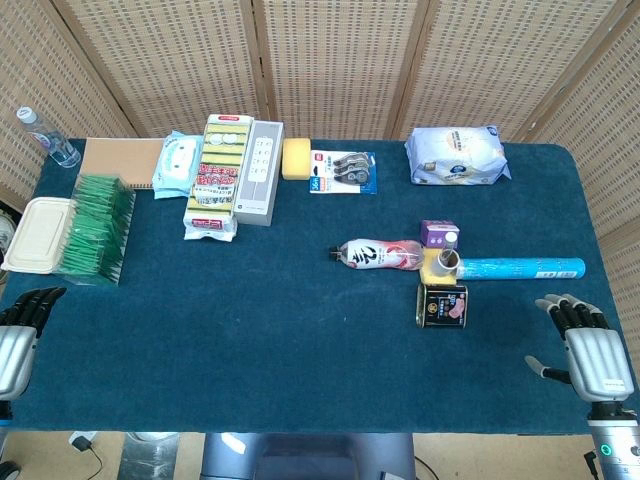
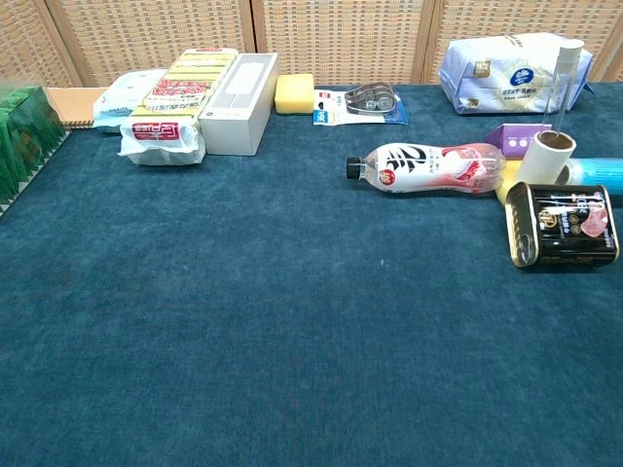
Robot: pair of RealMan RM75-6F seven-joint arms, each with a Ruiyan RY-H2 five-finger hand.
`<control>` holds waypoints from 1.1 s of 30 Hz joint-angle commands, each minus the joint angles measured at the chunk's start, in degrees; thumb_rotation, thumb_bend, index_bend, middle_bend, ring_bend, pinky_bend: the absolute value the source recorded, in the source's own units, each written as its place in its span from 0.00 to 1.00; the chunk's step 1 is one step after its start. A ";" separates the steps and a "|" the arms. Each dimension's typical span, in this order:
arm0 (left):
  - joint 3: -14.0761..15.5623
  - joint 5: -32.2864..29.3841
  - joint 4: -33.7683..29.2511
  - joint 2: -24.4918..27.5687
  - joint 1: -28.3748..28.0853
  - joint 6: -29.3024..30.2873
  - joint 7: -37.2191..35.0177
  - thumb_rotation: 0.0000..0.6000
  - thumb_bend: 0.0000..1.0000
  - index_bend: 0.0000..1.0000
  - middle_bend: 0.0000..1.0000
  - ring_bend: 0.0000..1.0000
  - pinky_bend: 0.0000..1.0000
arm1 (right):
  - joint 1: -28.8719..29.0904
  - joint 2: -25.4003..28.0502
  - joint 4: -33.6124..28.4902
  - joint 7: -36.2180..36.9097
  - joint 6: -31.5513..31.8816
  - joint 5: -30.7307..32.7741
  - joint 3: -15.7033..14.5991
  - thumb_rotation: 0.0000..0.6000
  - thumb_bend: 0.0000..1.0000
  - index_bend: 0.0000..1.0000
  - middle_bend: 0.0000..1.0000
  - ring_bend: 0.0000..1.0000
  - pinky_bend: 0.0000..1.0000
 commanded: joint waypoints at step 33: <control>1.92 7.69 5.56 -6.02 -2.06 -0.06 -0.29 1.00 0.18 0.10 0.18 0.15 0.32 | 3.83 -3.29 5.07 10.40 -2.12 -1.76 1.49 0.90 0.14 0.24 0.26 0.25 0.30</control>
